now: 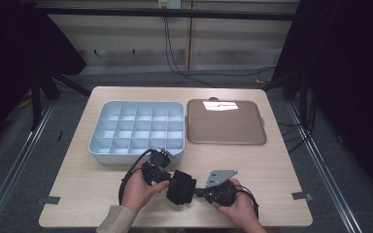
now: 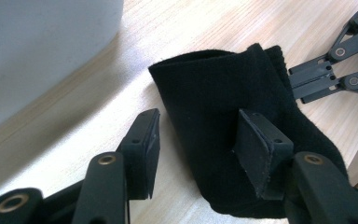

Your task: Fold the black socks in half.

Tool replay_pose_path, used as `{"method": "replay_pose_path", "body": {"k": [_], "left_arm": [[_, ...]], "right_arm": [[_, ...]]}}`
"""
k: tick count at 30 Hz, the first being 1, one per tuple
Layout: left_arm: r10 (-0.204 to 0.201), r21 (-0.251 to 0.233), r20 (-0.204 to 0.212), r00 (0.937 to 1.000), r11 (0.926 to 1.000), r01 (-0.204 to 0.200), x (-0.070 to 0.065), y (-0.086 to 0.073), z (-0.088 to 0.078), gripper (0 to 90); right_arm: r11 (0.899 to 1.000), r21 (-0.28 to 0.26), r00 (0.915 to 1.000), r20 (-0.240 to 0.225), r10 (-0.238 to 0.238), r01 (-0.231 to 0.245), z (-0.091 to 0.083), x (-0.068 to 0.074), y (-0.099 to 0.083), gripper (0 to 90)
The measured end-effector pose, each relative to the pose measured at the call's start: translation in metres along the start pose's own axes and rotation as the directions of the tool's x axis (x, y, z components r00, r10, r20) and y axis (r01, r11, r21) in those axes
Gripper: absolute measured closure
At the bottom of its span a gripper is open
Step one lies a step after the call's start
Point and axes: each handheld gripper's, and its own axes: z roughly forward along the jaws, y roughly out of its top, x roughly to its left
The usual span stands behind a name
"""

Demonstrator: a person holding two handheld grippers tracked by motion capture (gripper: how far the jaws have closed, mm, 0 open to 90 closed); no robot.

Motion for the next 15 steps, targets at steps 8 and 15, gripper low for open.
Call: {"method": "replay_pose_path", "body": {"k": [8,15], "left_arm": [[-0.008,-0.011,0.012,0.9999,0.9999,0.008,0.0003,-0.0023,0.0024,47.6],[-0.006,-0.003,0.015,0.9999,1.0000,0.006,0.0003,-0.0007,0.0052,46.9]], "right_arm": [[1.000,0.002,1.0000,0.001,-0.003,0.003,0.0002,0.0006,-0.0002,90.0],[1.000,0.000,1.0000,-0.001,-0.006,0.006,0.0004,0.0004,0.0001,90.0]]}}
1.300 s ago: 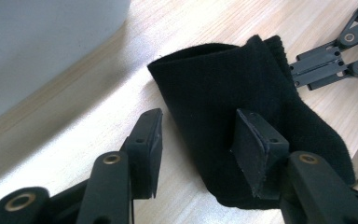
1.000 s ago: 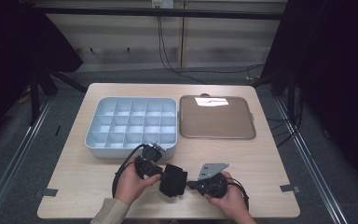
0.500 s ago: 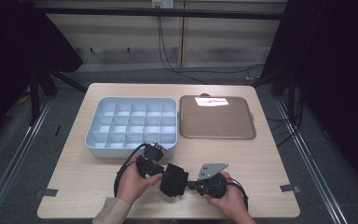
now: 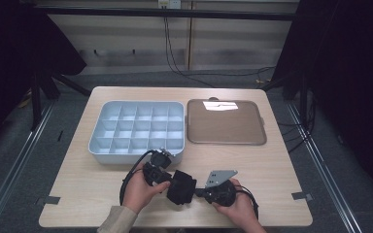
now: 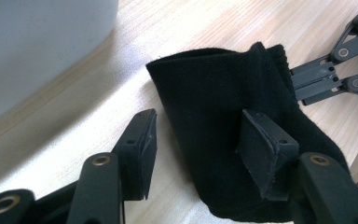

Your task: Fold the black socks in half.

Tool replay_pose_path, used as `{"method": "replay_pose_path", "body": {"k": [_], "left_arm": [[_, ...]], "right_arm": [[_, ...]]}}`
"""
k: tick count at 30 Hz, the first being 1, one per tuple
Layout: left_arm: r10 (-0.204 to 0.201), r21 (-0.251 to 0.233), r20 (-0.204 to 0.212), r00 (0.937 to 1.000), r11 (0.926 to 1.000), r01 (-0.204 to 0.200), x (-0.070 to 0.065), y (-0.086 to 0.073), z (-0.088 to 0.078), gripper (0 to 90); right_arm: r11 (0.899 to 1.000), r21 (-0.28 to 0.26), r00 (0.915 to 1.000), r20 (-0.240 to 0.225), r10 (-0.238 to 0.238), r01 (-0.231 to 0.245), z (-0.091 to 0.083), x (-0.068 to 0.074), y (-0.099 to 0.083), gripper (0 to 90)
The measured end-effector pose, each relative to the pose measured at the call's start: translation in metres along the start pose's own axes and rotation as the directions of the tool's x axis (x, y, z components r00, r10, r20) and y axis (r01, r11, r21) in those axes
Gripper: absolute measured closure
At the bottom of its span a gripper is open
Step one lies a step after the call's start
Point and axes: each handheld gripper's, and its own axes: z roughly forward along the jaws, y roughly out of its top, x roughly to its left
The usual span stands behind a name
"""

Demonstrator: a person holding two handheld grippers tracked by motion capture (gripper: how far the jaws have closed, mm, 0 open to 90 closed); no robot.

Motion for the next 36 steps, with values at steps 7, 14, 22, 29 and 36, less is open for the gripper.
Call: {"method": "replay_pose_path", "body": {"k": [7,14,22,29,36], "left_arm": [[0.001,-0.005,-0.002,1.0000,1.0000,-0.001,-0.0002,-0.0008,0.0024,44.9],[0.005,-0.007,-0.007,1.0000,1.0000,-0.005,-0.0012,-0.0010,0.0038,44.2],[0.011,0.001,-0.010,0.9999,0.9999,-0.011,-0.0029,0.0004,0.0056,44.1],[0.015,-0.001,-0.013,0.9998,0.9999,-0.015,-0.0034,0.0014,0.0070,43.8],[0.018,0.001,-0.015,0.9997,0.9998,-0.018,-0.0042,0.0021,0.0079,43.4]], "right_arm": [[1.000,-0.001,1.0000,0.003,0.000,0.000,0.0000,0.0003,-0.0002,90.0],[1.000,-0.001,1.0000,0.002,0.000,0.000,0.0001,0.0002,-0.0001,90.0],[1.000,-0.002,1.0000,0.004,0.001,-0.001,0.0001,0.0007,0.0000,90.0],[1.000,0.000,1.0000,0.005,0.000,0.000,0.0001,0.0008,0.0000,90.0],[1.000,-0.002,1.0000,0.005,-0.002,0.002,0.0002,0.0007,-0.0001,90.0]]}}
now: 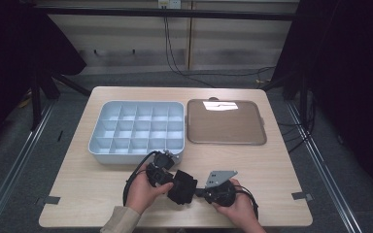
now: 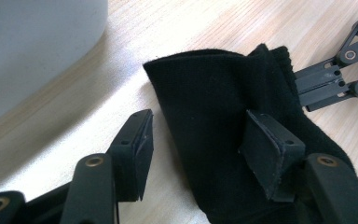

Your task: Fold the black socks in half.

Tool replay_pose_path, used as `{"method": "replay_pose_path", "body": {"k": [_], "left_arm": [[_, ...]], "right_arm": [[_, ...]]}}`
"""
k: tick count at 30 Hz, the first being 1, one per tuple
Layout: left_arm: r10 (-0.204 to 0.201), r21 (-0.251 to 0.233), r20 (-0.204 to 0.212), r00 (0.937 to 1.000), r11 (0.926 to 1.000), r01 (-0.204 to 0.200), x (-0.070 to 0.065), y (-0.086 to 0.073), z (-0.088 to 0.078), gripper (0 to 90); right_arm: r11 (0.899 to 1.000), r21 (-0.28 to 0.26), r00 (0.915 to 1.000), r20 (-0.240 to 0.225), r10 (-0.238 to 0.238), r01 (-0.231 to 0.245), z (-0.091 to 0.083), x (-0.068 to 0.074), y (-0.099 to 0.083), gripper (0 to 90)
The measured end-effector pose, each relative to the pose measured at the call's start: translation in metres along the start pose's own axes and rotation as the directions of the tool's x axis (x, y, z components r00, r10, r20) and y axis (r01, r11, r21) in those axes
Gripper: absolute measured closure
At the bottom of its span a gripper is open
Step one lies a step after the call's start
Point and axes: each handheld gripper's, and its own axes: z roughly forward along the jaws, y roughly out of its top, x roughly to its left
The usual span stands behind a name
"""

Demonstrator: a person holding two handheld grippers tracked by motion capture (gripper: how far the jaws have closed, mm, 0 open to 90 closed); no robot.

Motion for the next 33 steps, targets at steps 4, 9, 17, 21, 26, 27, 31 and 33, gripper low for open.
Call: {"method": "replay_pose_path", "body": {"k": [4,9,17,21,26,27,31,33], "left_arm": [[0.001,-0.003,0.001,1.0000,1.0000,-0.001,-0.0010,0.0001,0.0007,43.2],[0.001,-0.002,0.001,1.0000,1.0000,-0.001,-0.0005,-0.0003,0.0016,42.5],[-0.003,0.002,0.000,1.0000,1.0000,0.003,-0.0006,0.0002,0.0022,40.5],[-0.009,0.005,0.002,1.0000,1.0000,0.009,-0.0013,0.0008,0.0037,39.9],[-0.021,0.002,0.007,0.9998,0.9998,0.021,-0.0013,0.0002,0.0066,37.7],[-0.022,0.004,0.008,0.9997,0.9997,0.022,-0.0014,0.0002,0.0067,37.5],[-0.027,0.005,0.014,0.9995,0.9996,0.027,-0.0009,-0.0003,0.0071,37.3],[-0.026,0.006,0.017,0.9995,0.9996,0.026,-0.0009,-0.0002,0.0072,37.2]], "right_arm": [[1.000,0.000,1.0000,-0.002,0.001,-0.001,0.0000,-0.0001,0.0000,90.0],[1.000,0.002,1.0000,0.001,0.002,-0.002,-0.0001,0.0002,0.0001,90.0],[1.000,0.001,1.0000,0.001,0.003,-0.003,0.0000,0.0001,0.0000,90.0],[1.000,0.000,1.0000,0.002,-0.004,0.004,0.0003,0.0001,0.0003,90.0],[1.000,-0.002,1.0000,-0.002,0.003,-0.003,0.0003,-0.0003,-0.0001,90.0],[1.000,-0.004,1.0000,-0.002,0.008,-0.008,0.0004,-0.0003,-0.0002,90.0],[1.000,-0.004,1.0000,-0.002,0.005,-0.005,0.0005,-0.0002,0.0000,90.0],[1.000,-0.004,1.0000,-0.002,0.005,-0.005,0.0005,-0.0003,-0.0001,90.0]]}}
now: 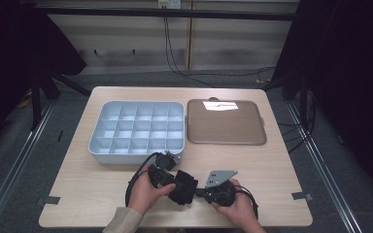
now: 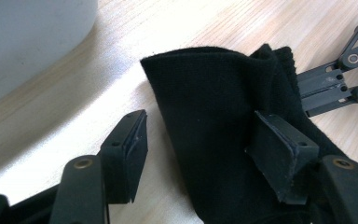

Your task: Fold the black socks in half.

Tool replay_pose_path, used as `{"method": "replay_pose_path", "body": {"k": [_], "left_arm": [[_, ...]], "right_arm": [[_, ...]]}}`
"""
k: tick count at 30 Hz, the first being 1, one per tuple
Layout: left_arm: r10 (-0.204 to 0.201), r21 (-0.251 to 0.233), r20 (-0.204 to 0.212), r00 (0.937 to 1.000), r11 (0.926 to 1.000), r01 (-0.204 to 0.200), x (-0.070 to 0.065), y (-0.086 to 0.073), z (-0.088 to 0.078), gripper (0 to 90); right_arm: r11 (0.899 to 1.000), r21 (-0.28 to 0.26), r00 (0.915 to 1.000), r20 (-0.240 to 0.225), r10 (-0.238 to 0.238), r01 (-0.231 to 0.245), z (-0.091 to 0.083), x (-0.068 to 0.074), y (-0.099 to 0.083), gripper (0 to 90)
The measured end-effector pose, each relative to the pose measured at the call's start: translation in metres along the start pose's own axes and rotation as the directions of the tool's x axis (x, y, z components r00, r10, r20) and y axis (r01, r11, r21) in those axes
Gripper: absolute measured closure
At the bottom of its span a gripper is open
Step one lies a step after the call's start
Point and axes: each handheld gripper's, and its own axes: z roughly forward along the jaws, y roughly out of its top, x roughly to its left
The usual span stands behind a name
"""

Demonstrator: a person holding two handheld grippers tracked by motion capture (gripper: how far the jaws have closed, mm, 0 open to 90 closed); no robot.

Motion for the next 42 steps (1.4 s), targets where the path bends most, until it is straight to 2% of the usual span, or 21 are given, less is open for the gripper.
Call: {"method": "replay_pose_path", "body": {"k": [5,9,19,32,36,39,42], "left_arm": [[0.008,-0.002,0.007,0.9999,1.0000,-0.008,-0.0019,0.0009,0.0002,36.9],[-0.004,-0.003,0.014,0.9999,1.0000,0.004,0.0001,0.0004,0.0012,35.1],[-0.003,-0.017,0.009,1.0000,0.9999,0.003,-0.0006,-0.0015,0.0037,34.0],[-0.004,-0.023,0.034,0.9994,0.9997,0.005,-0.0007,-0.0019,0.0065,34.1],[-0.007,-0.013,0.039,0.9992,0.9999,0.008,-0.0025,-0.0004,0.0065,36.9],[0.003,-0.002,0.036,0.9994,1.0000,-0.003,-0.0048,0.0013,0.0063,42.4],[-0.006,-0.002,0.050,0.9987,1.0000,0.006,-0.0050,0.0018,0.0071,46.7]], "right_arm": [[1.000,-0.002,1.0000,-0.001,-0.003,0.003,0.0002,-0.0006,-0.0002,90.0],[1.000,-0.002,1.0000,-0.002,-0.002,0.002,0.0002,-0.0007,-0.0002,90.0],[1.000,0.000,1.0000,0.000,-0.003,0.003,0.0002,-0.0006,0.0000,90.0],[1.000,-0.005,1.0000,0.001,-0.002,0.002,0.0002,-0.0012,-0.0004,90.0],[1.000,-0.005,1.0000,0.000,-0.001,0.001,0.0002,-0.0011,-0.0004,90.0],[1.000,-0.005,1.0000,0.003,-0.001,0.001,0.0003,-0.0009,-0.0005,90.0],[1.000,-0.004,1.0000,0.002,-0.001,0.001,0.0002,-0.0012,-0.0006,90.0]]}}
